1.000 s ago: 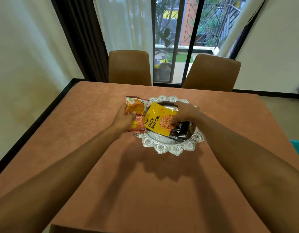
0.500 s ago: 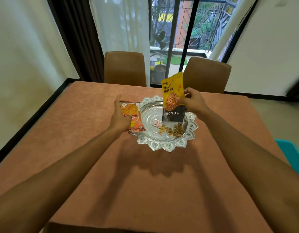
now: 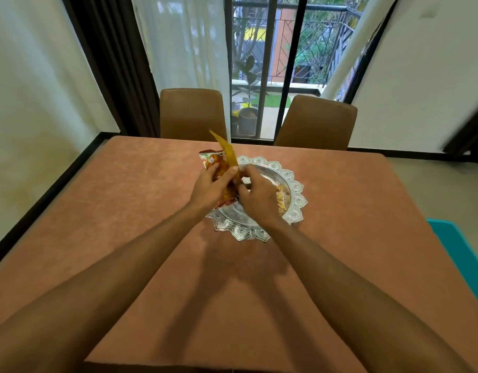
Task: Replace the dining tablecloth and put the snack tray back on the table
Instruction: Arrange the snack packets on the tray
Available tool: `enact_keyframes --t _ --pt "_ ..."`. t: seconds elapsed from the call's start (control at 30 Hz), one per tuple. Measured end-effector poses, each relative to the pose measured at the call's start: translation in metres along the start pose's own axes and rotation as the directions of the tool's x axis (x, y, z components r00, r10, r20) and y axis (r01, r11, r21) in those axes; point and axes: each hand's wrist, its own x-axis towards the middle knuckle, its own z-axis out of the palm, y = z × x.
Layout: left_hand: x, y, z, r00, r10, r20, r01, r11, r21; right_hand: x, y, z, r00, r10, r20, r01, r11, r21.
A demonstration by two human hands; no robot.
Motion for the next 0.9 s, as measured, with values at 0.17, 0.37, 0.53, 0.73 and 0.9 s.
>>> enact_keyframes --t 0.17,0.37,0.53,0.73,0.9 --pt "-0.006 -0.009 -0.008 0.999 0.010 -0.051 -0.012 0.999 -0.031 -0.008 -0.009 0.022 0.986 0.022 0.167 -0.025 1.000 0.018" --pt "0.008 -0.026 -0.036 0.938 -0.168 -0.302 0.182 0.983 0.021 0.018 0.014 0.008 0.930 0.215 0.297 -0.290 0.927 0.238" --pt "0.018 -0.030 -0.046 0.937 -0.153 -0.313 0.171 0.985 0.029 0.025 0.056 -0.003 0.954 0.164 0.250 -0.033 0.889 -0.456" --pt "0.028 -0.024 -0.039 0.961 -0.053 -0.270 0.080 0.993 0.090 0.028 0.077 0.013 0.902 0.078 0.425 0.249 0.710 -0.658" --pt "0.039 -0.020 -0.033 0.967 0.091 -0.237 -0.037 0.974 0.224 0.052 0.078 0.019 0.843 0.129 0.522 0.244 0.773 -0.586"
